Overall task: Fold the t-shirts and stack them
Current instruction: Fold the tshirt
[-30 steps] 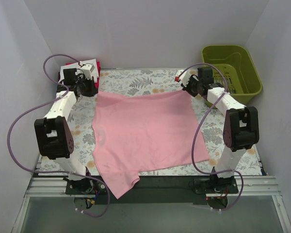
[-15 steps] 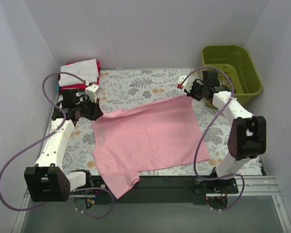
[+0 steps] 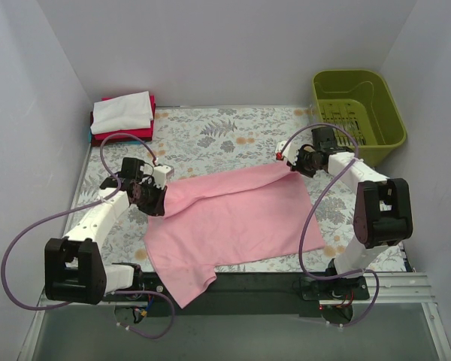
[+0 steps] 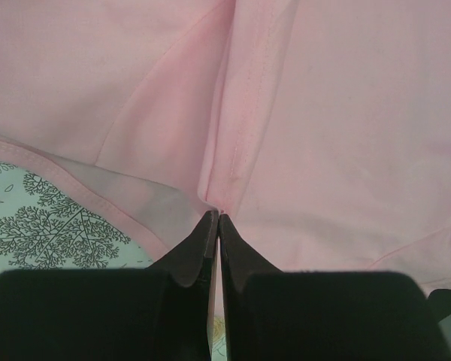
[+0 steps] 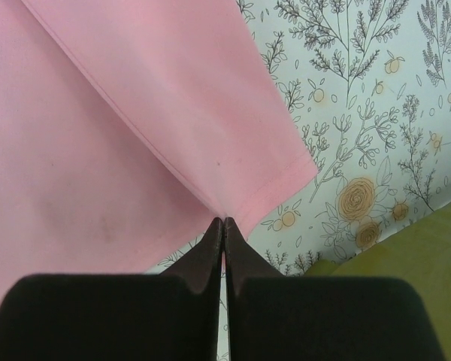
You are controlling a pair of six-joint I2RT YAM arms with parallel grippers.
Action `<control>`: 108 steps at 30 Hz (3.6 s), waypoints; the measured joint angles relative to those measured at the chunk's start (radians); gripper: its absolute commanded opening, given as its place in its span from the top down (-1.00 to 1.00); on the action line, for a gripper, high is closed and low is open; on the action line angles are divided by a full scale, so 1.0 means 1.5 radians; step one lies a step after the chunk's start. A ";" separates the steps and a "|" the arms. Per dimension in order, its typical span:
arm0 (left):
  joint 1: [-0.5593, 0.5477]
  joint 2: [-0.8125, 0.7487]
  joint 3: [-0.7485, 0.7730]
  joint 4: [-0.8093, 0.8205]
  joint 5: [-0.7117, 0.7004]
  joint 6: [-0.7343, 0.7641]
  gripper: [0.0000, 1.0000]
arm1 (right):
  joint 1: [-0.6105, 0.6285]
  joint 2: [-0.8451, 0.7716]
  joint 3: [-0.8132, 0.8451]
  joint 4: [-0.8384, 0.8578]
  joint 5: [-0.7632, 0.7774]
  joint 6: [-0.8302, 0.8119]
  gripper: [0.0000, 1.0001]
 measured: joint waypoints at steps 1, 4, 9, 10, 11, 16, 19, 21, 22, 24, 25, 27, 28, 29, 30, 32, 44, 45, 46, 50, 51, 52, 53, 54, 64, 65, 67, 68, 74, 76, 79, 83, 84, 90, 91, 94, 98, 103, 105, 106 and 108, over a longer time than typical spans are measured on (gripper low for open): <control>0.000 0.011 -0.002 0.001 -0.004 0.005 1.00 | 0.000 0.001 -0.001 0.000 0.002 -0.001 0.97; -0.001 0.028 -0.005 -0.004 -0.014 0.022 1.00 | 0.000 0.003 -0.004 -0.001 0.002 -0.007 0.97; -0.001 0.029 -0.005 -0.012 -0.031 0.045 1.00 | 0.000 0.004 -0.005 -0.015 0.005 -0.016 0.97; -0.001 0.029 -0.005 -0.014 -0.032 0.047 1.00 | 0.000 0.004 -0.005 -0.017 0.006 -0.017 0.97; -0.001 0.029 -0.002 -0.019 -0.032 0.051 1.00 | 0.000 0.004 -0.005 -0.018 0.007 -0.018 0.97; -0.001 0.030 0.034 -0.046 -0.017 0.064 1.00 | 0.000 0.006 -0.005 -0.029 0.007 -0.028 0.97; -0.004 0.032 0.043 -0.052 -0.005 0.075 1.00 | 0.000 0.010 -0.005 -0.037 0.007 -0.033 0.97; -0.007 0.035 0.043 -0.066 0.002 0.085 1.00 | 0.000 0.013 -0.005 -0.041 0.009 -0.036 0.97; -0.011 0.037 0.043 -0.074 0.007 0.091 0.84 | 0.000 0.015 -0.005 -0.044 0.011 -0.037 0.88; -0.018 0.039 0.043 -0.092 0.017 0.108 0.52 | 0.000 0.018 -0.004 -0.051 0.018 -0.038 0.51; -0.020 0.039 0.045 -0.103 0.021 0.115 0.30 | 0.000 0.020 -0.003 -0.058 0.022 -0.038 0.37; -0.023 0.041 0.058 -0.134 0.034 0.133 0.16 | -0.001 0.022 0.007 -0.080 0.030 -0.042 0.14; -0.024 0.041 0.067 -0.143 0.039 0.136 0.12 | -0.001 0.024 0.017 -0.096 0.032 -0.042 0.06; -0.024 0.041 0.082 -0.154 0.045 0.140 0.11 | -0.002 0.024 0.026 -0.107 0.031 -0.041 0.03; -0.024 0.041 0.098 -0.160 0.049 0.141 0.12 | -0.003 0.023 0.038 -0.119 0.027 -0.038 0.01; -0.024 0.045 0.130 -0.161 0.054 0.137 0.15 | -0.004 0.023 0.068 -0.139 0.017 -0.027 0.03; -0.034 0.295 0.232 -0.013 0.021 -0.006 0.39 | 0.012 0.152 0.260 -0.189 0.004 0.145 0.81; -0.039 0.309 0.233 -0.003 0.009 -0.013 0.40 | 0.015 0.171 0.260 -0.194 0.010 0.157 0.81; -0.046 0.321 0.235 0.005 -0.001 -0.021 0.42 | 0.018 0.185 0.260 -0.198 0.015 0.164 0.82; -0.077 0.355 0.249 0.034 -0.038 -0.042 0.45 | 0.027 0.236 0.259 -0.220 0.042 0.194 0.86; -0.085 0.361 0.251 0.041 -0.049 -0.044 0.46 | 0.028 0.241 0.258 -0.224 0.047 0.198 0.86; -0.093 0.366 0.253 0.047 -0.059 -0.047 0.46 | 0.030 0.244 0.257 -0.226 0.052 0.201 0.87; -0.101 0.374 0.256 0.051 -0.067 -0.049 0.46 | 0.031 0.246 0.257 -0.226 0.055 0.205 0.87; -0.110 0.382 0.258 0.057 -0.076 -0.050 0.46 | 0.031 0.246 0.257 -0.226 0.057 0.208 0.87; -0.188 0.404 0.268 0.057 -0.092 -0.046 0.49 | 0.031 0.246 0.257 -0.227 0.070 0.215 0.88; -0.197 0.403 0.269 0.056 -0.091 -0.045 0.49 | 0.031 0.246 0.257 -0.227 0.071 0.215 0.88; -0.215 0.401 0.271 0.052 -0.090 -0.044 0.48 | 0.031 0.246 0.257 -0.227 0.073 0.215 0.88; -0.223 0.397 0.271 0.049 -0.088 -0.044 0.48 | 0.031 0.246 0.257 -0.227 0.075 0.215 0.88; -0.247 0.366 0.271 0.003 -0.034 -0.026 0.49 | 0.031 0.246 0.259 -0.231 0.078 0.215 0.87; -0.251 0.365 0.278 -0.034 -0.004 -0.015 0.51 | 0.031 0.247 0.265 -0.240 0.079 0.214 0.87; -0.242 0.365 0.286 -0.079 0.039 -0.011 0.49 | 0.031 0.248 0.281 -0.253 0.078 0.215 0.87; -0.172 0.365 0.329 -0.114 0.067 -0.017 0.48 | 0.031 0.248 0.306 -0.262 0.073 0.215 0.86; -0.148 0.364 0.340 -0.114 0.066 -0.019 0.48 | 0.032 0.248 0.308 -0.262 0.071 0.215 0.86; -0.051 0.349 0.332 -0.110 0.015 -0.032 0.47 | 0.046 0.248 0.311 -0.269 0.069 0.216 0.86; -0.044 0.349 0.324 -0.110 0.004 -0.036 0.47 | 0.049 0.248 0.311 -0.272 0.070 0.216 0.86; -0.028 0.353 0.302 -0.108 -0.032 -0.050 0.46 | 0.061 0.248 0.310 -0.276 0.075 0.217 0.86; -0.012 0.377 0.291 -0.098 -0.077 -0.069 0.47 | 0.074 0.250 0.310 -0.276 0.087 0.222 0.86; 0.002 0.441 0.302 -0.083 -0.113 -0.083 0.49 | 0.079 0.290 0.327 -0.277 0.110 0.232 0.87; 0.009 0.475 0.345 -0.107 -0.113 -0.088 0.51 | 0.079 0.314 0.361 -0.280 0.125 0.236 0.86; 0.011 0.490 0.366 -0.111 -0.113 -0.089 0.51 | 0.079 0.324 0.379 -0.283 0.132 0.238 0.85; 0.019 0.532 0.428 -0.123 -0.111 -0.091 0.51 | 0.079 0.361 0.437 -0.283 0.148 0.242 0.82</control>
